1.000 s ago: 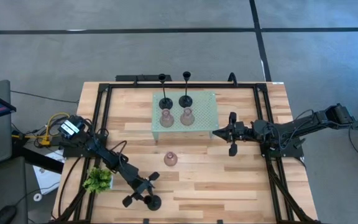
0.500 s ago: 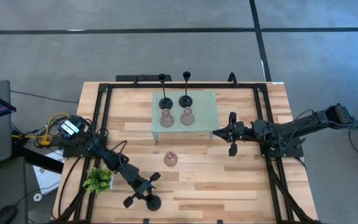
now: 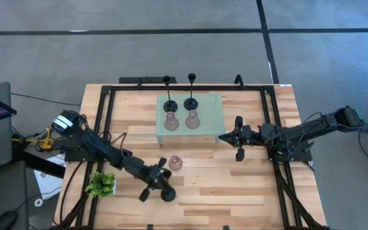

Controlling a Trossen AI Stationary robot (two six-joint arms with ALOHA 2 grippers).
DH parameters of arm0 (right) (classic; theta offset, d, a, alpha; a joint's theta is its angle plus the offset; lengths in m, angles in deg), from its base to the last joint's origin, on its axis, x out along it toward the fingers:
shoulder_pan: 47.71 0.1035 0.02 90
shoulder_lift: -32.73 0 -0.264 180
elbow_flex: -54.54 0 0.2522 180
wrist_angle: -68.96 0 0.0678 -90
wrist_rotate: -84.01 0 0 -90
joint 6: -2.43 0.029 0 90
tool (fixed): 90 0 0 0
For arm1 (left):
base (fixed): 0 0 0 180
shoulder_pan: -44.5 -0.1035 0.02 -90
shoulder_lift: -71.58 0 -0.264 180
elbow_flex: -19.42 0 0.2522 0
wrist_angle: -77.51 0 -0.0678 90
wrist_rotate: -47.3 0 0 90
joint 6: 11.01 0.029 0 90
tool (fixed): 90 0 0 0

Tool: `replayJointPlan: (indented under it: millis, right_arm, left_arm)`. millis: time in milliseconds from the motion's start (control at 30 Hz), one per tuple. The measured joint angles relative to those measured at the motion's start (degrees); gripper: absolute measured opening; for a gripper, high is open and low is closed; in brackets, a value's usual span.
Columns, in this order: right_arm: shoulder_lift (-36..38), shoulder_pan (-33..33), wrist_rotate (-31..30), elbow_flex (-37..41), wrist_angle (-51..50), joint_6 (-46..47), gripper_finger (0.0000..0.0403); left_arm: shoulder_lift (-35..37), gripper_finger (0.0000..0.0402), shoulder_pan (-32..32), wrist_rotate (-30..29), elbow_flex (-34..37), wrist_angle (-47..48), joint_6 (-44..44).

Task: Pick & Place candle stick holders
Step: Put the black candle holder on the shelf

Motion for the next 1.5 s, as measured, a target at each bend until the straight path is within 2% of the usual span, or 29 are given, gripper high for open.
replayJointPlan:
  millis: [100, 267, 467, 600, 767, 1033, 1200, 1500]
  right_arm:
    - [0.14, 1.07, 1.39, -0.19, 0.04, -0.01, 0.0001]
    - [0.14, 2.35, 4.75, -3.15, 0.11, -0.24, 0.0001]
    - [-0.02, 4.71, 4.96, -7.13, 0.01, -0.92, 0.0001]
    - [-1.80, 6.22, 4.06, -8.90, 0.03, -5.36, 0.0001]
    - [-8.92, 6.80, 4.02, -12.65, 3.30, -6.43, 0.0000]
    - [-23.04, 6.25, 3.62, -23.18, 6.74, -6.50, 0.0006]
    - [-28.84, 5.34, 3.60, -30.03, 4.25, -6.50, 0.0049]
    - [-34.52, 3.49, 4.12, -36.96, -2.07, -2.19, 0.0174]
  left_arm:
    - [4.89, 0.0017, 0.50, -2.22, -0.10, 3.88, -0.38]
    - [11.15, 0.0013, 0.25, -9.86, -4.14, 15.27, -1.13]
    - [12.41, 0.0014, -3.09, -14.16, -12.66, 31.15, 0.44]
    - [12.41, 0.0014, -7.44, -14.33, -15.13, 33.16, 2.00]
    - [12.01, 0.0014, -11.86, -14.31, -16.33, 33.27, 3.19]
    - [10.13, 0.0014, -12.58, -14.05, -17.76, 33.11, 4.76]
    - [10.14, 0.0014, -12.51, -13.96, -17.79, 33.11, 5.17]
    - [10.16, 0.0014, -12.51, -14.03, -17.79, 33.99, 5.19]
